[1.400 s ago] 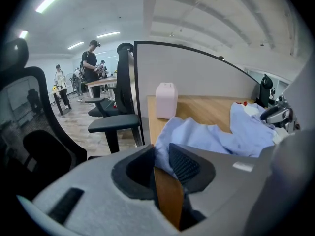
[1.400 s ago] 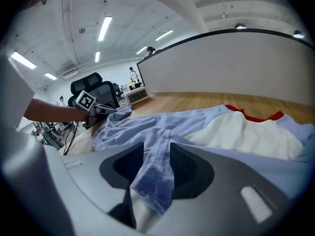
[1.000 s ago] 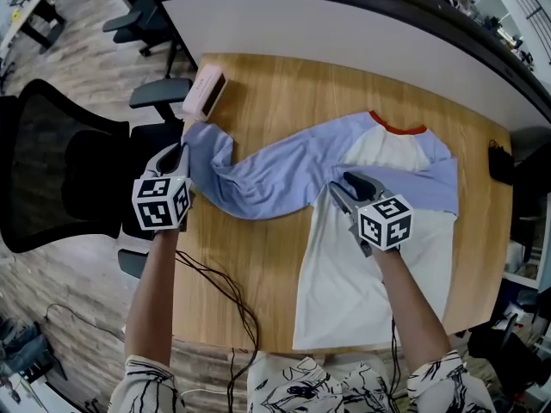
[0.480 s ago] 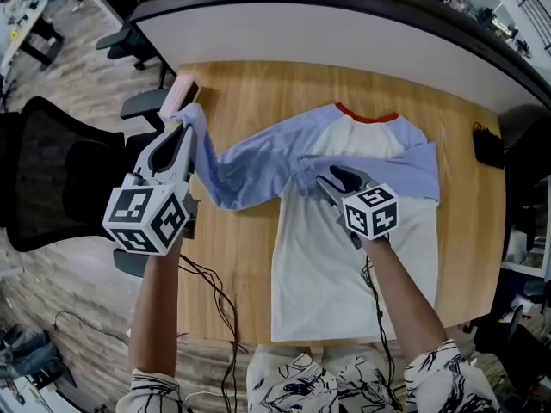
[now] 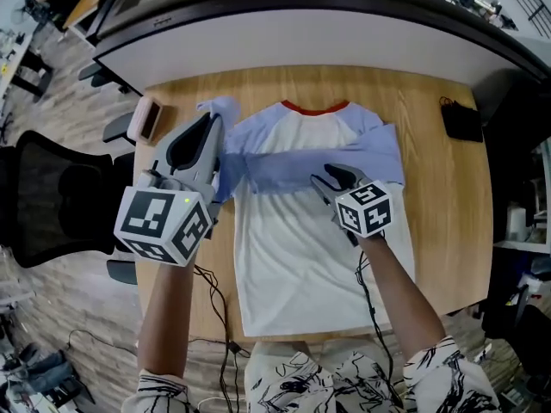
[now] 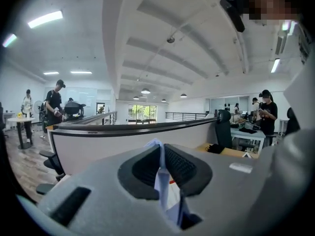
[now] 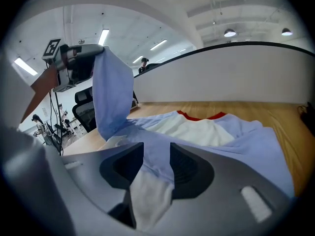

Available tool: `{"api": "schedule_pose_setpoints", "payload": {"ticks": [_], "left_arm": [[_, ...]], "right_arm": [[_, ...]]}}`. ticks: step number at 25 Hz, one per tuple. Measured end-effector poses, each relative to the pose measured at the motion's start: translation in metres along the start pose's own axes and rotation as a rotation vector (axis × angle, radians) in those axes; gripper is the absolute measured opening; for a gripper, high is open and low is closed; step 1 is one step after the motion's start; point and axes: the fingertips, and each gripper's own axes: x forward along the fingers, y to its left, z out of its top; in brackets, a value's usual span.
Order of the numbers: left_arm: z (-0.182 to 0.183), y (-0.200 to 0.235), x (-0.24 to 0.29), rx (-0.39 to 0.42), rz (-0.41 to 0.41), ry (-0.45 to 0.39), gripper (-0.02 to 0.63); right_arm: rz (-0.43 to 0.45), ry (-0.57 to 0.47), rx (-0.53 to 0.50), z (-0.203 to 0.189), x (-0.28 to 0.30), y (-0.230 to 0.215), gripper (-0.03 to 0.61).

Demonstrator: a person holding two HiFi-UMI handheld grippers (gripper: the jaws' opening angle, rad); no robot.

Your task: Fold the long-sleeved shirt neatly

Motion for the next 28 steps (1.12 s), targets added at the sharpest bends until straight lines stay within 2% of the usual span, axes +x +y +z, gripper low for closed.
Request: {"api": "schedule_pose_setpoints", "payload": {"ticks": [7, 10, 15, 20, 26, 28], "left_arm": [[0.008, -0.123, 0.058, 0.078, -0.146, -0.01, 0.034], [-0.021, -0.18, 0.091, 0.091, -0.213, 0.047, 0.035], [-0.083, -0.247, 0.142, 0.102, -0.237, 0.118, 0.035], [-0.142, -0.286, 0.168, 0.116, -0.266, 0.183, 0.037], [-0.19, -0.309, 0.187, 0.211, -0.236, 0.273, 0.037], [-0.204, -0.321, 0.193, 0.247, -0.261, 0.306, 0.057]], "right_arm": [[-0.07, -0.04, 0.059, -0.018, -0.062, -0.065, 0.183], [-0.108, -0.056, 0.084, -0.025, -0.089, -0.095, 0.182], [-0.163, -0.067, 0.097, -0.038, -0.131, -0.136, 0.181], [-0.191, -0.068, 0.104, -0.053, -0.158, -0.163, 0.181], [-0.206, -0.075, 0.107, -0.061, -0.173, -0.181, 0.181], [-0.206, -0.077, 0.109, -0.063, -0.176, -0.185, 0.181]]}}
